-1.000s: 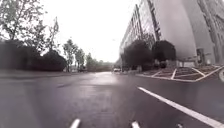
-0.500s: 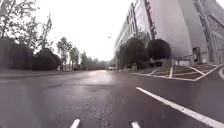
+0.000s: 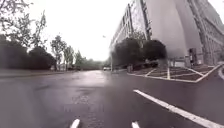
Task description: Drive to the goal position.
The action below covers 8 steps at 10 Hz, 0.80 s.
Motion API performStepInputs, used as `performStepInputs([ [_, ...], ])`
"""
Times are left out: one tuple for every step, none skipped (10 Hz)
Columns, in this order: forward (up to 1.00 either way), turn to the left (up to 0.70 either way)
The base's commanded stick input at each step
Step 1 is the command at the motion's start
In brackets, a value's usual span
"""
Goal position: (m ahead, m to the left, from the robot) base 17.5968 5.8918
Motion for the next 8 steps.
performStepInputs([
  [0.70, 0.00],
  [0.70, 0.00],
  [0.70, 0.00],
  [0.70, 0.00],
  [0.70, 0.00],
  [0.70, 0.00],
  [0.70, 0.00],
  [0.70, 0.00],
])
